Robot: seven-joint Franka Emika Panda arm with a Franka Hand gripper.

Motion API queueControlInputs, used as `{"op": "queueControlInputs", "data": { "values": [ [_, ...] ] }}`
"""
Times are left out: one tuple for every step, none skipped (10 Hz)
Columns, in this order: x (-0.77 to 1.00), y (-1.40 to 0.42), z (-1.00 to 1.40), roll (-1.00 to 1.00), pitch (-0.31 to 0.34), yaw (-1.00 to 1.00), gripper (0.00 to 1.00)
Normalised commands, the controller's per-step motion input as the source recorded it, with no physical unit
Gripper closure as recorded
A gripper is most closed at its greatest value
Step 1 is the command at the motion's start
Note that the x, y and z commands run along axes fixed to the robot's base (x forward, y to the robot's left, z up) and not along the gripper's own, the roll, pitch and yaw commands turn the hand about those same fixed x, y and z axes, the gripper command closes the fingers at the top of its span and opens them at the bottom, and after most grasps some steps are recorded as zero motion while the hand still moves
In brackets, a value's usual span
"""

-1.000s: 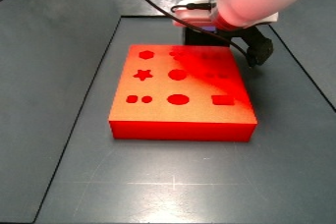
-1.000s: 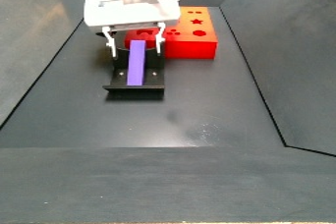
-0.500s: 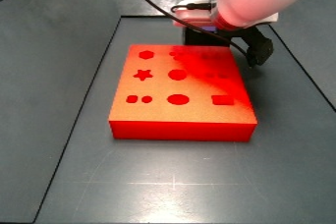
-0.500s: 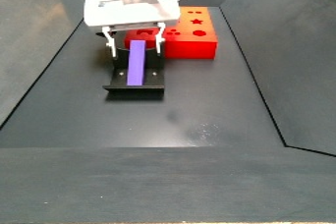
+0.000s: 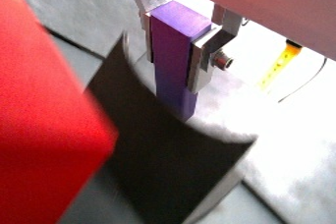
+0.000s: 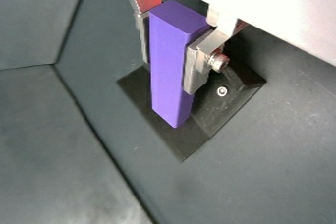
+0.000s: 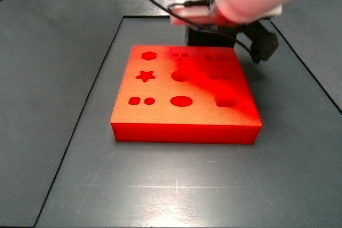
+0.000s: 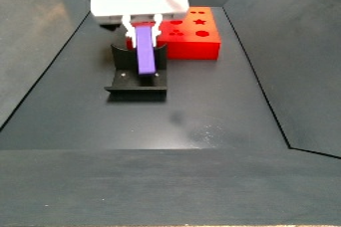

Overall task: Pick up the rectangle object. Move up. Place the rectangle object on the fixture. Regrasp the rectangle object. Move to above the board. Insert the rectangle object.
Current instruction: Move to above the board.

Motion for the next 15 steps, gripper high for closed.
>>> {"op": "queueControlInputs", "data": {
  "values": [
    [-0.26, -0.14, 1.00, -0.04, -0.315, -0.09, 1.00],
    [-0.26, -0.12, 1.00, -0.06, -0.245, -0.18, 1.00],
    [-0.25, -0.12, 1.00, -0.08, -0.210, -0.20, 1.00],
    [-0.25, -0.11, 1.00, -0.10, -0.138, -0.21, 1.00],
    [-0.25, -0.10, 1.00, -0.11, -0.103, -0.21, 1.00],
    [-0.24, -0.09, 1.00, -0.13, -0.016, -0.22, 1.00],
    [-0.23, -0.08, 1.00, -0.14, 0.017, -0.21, 1.00],
    [-0.22, -0.07, 1.00, -0.14, 0.066, -0.18, 1.00],
    [-0.21, -0.06, 1.00, -0.14, 0.084, -0.16, 1.00],
    [-0.20, -0.05, 1.00, -0.13, 0.103, -0.09, 1.00],
    [-0.20, -0.04, 1.00, -0.13, 0.109, -0.07, 1.00],
    [-0.18, -0.03, 1.00, -0.10, 0.109, -0.02, 1.00],
    [-0.17, -0.03, 1.00, -0.09, 0.110, 0.00, 1.00],
    [-0.13, -0.02, 0.84, -0.06, 0.104, 0.03, 1.00],
    [-0.10, -0.02, 0.72, -0.05, 0.102, 0.04, 1.00]
  ]
}}
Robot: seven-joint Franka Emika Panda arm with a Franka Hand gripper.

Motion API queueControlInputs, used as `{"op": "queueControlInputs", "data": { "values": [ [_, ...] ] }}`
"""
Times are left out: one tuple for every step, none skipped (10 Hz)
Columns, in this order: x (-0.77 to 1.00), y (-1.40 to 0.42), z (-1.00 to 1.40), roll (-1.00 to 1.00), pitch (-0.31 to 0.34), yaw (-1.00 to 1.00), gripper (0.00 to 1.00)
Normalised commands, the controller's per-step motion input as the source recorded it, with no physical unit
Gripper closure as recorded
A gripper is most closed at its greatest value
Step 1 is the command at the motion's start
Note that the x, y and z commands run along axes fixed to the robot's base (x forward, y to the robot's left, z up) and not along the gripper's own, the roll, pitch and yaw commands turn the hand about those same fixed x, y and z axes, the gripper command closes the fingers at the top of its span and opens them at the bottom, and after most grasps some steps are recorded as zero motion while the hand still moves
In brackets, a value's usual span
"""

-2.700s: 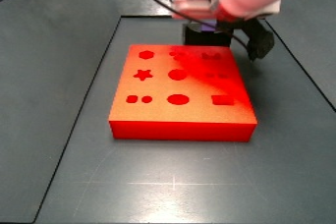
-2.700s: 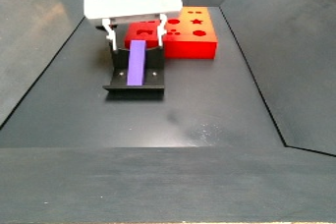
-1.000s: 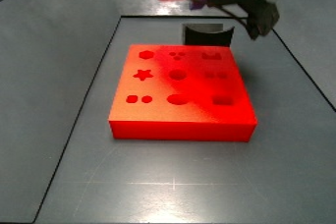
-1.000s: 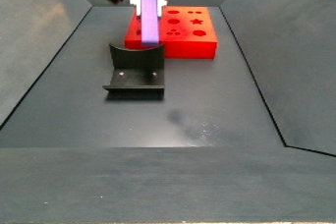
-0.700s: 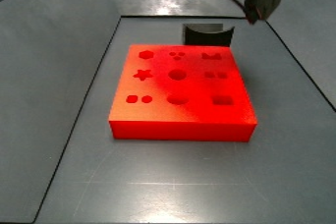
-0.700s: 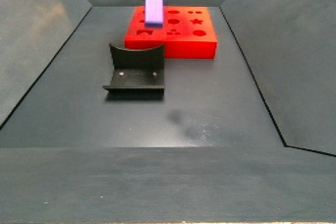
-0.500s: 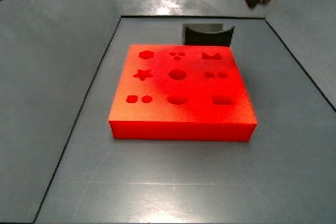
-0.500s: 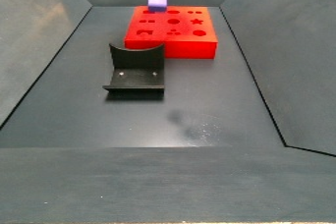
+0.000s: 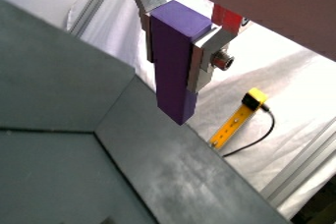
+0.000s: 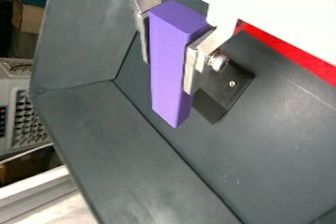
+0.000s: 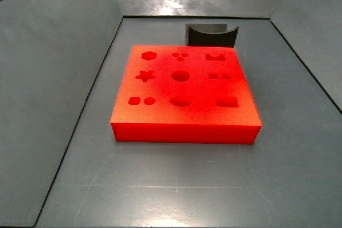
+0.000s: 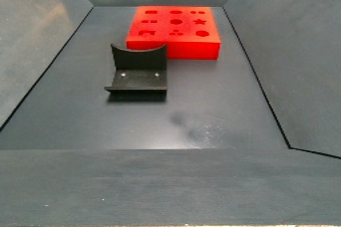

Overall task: Pick up the rectangle object. Move up. Place the rectangle object on the fixture. Regrasp the rectangle object. Move to above the board. Insert the rectangle object.
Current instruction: Move to above the board.

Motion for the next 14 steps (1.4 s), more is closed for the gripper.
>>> {"op": "queueControlInputs", "data": {
  "values": [
    [-0.06, -0.02, 0.48, -0.05, 0.094, 0.05, 1.00],
    [-0.03, -0.01, 0.31, -0.04, 0.095, 0.06, 1.00],
    [-0.24, -1.00, 0.24, -1.00, 0.049, -0.14, 1.00],
    [-0.23, -1.00, 0.23, -1.00, 0.045, -0.14, 1.00],
    [-0.25, -1.00, 0.25, -1.00, 0.046, -0.13, 1.00],
    [-0.26, -1.00, 0.24, -1.00, 0.052, -0.13, 1.00],
    [-0.26, -1.00, 0.25, -1.00, 0.061, -0.13, 1.00],
    [-0.26, -1.00, 0.25, -1.00, 0.066, -0.13, 1.00],
    [-0.26, -1.00, 0.26, -1.00, 0.081, -0.12, 1.00],
    [-0.19, -0.76, 0.22, -1.00, 0.090, -0.10, 1.00],
    [-0.12, -0.46, 0.14, -1.00, 0.094, -0.10, 1.00],
    [-0.08, -0.25, 0.08, -1.00, 0.094, -0.09, 1.00],
    [-0.06, -0.12, 0.05, -1.00, 0.081, -0.08, 1.00],
    [-0.08, -0.04, 0.02, -0.86, 0.042, -0.05, 1.00]
  ]
}}
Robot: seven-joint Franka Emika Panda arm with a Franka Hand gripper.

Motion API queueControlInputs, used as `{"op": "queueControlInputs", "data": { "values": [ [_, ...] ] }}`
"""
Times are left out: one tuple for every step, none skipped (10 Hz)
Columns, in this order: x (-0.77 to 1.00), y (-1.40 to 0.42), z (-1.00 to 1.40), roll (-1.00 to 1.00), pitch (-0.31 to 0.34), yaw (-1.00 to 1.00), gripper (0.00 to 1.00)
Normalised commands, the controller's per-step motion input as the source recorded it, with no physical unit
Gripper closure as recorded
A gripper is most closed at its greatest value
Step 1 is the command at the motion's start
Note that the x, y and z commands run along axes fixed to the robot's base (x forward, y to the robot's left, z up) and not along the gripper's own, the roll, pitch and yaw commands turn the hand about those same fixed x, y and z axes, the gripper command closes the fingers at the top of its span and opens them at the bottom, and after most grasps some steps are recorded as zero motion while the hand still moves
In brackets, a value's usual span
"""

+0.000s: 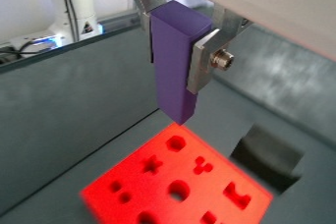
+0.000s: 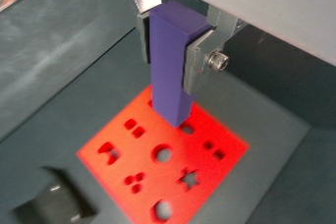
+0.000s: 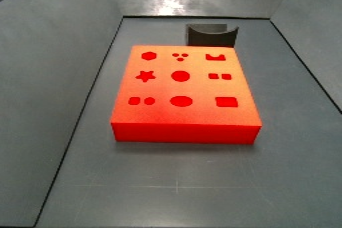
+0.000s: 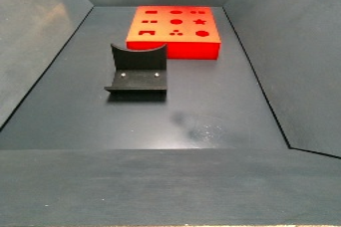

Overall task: Pick up the rectangle object. Move up. Place the rectangle object on the fixture. Regrasp the rectangle object. Move to above the board. Insert the rectangle object.
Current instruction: Move to above the board, then insert the rectangle object.

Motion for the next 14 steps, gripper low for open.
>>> {"op": "queueControlInputs", "data": {
  "values": [
    [-0.08, 0.00, 0.01, -0.65, 0.005, -0.03, 1.00],
    [-0.08, 0.01, 0.01, -0.46, -0.023, -0.02, 1.00],
    [-0.07, 0.02, 0.00, -0.28, -0.037, -0.01, 1.00],
    [-0.05, 0.02, 0.00, -0.21, -0.041, -0.01, 1.00],
    [0.80, -0.21, -0.40, 0.00, 0.001, 0.00, 1.00],
    [0.83, -0.18, -0.39, -0.05, 0.000, -0.01, 1.00],
    [0.89, -0.19, -0.53, -0.09, 0.000, -0.03, 1.00],
    [0.85, -0.15, -0.75, -0.13, -0.077, -0.03, 1.00],
    [0.86, -0.13, -0.86, -0.12, -0.130, 0.00, 1.00],
    [0.85, -0.11, -0.84, -0.12, -0.139, 0.00, 1.00],
    [0.76, -0.06, -0.86, -0.10, -0.149, 0.00, 1.00],
    [0.68, 0.00, -0.91, -0.04, -0.169, 0.04, 1.00],
    [0.63, 0.00, -0.87, 0.00, -0.156, 0.11, 1.00],
    [0.59, 0.00, -0.75, 0.00, -0.151, 0.18, 1.00]
  ]
}}
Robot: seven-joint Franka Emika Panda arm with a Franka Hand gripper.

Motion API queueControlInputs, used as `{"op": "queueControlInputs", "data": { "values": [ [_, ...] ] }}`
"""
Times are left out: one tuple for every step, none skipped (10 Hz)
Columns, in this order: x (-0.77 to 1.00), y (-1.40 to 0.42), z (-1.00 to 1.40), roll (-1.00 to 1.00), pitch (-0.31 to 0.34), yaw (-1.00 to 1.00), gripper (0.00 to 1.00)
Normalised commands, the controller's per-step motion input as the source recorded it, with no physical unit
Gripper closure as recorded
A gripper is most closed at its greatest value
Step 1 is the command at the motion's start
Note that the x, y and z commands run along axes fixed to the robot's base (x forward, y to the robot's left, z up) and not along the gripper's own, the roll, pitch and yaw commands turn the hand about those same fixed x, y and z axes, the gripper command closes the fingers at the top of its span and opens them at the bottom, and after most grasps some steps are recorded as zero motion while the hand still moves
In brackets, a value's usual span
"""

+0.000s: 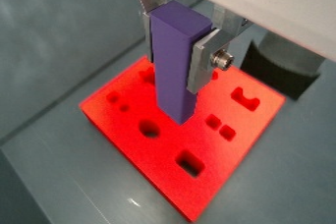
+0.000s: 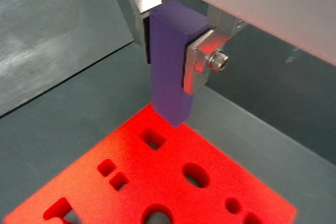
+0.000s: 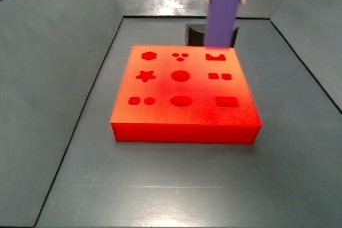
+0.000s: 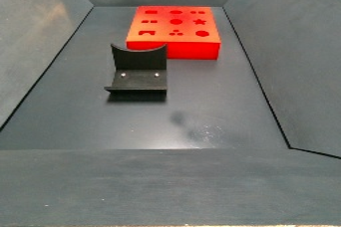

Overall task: Pick up the rectangle object. Move up. Place the rectangle object on the fixture. Regrasp the rectangle object. Move to above the board. Insert the rectangle object.
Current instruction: Insert the rectangle object.

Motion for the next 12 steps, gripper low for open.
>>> {"op": "queueControlInputs", "data": {
  "values": [
    [0.60, -0.02, -0.68, 0.02, -0.146, 0.18, 1.00],
    [0.72, -0.17, -0.52, 0.15, -0.036, 0.15, 1.00],
    [0.78, -0.30, -0.47, 0.35, 0.029, 0.11, 1.00],
    [0.52, -0.19, -0.63, 0.24, 0.000, 0.04, 1.00],
    [0.30, -0.05, -0.56, 0.23, 0.000, 0.04, 1.00],
    [0.23, 0.00, -0.42, 0.19, 0.000, 0.01, 1.00],
    [0.21, 0.04, -0.34, 0.11, 0.000, 0.05, 1.00],
    [0.21, 0.02, -0.29, 0.00, 0.000, 0.02, 1.00],
    [0.03, 0.05, -0.25, 0.00, 0.000, 0.00, 1.00],
    [0.00, 0.07, -0.26, 0.00, 0.000, 0.00, 1.00],
    [0.00, 0.03, -0.30, 0.00, 0.000, 0.00, 1.00],
    [0.00, 0.01, -0.32, 0.00, -0.026, 0.05, 1.00]
  ]
}}
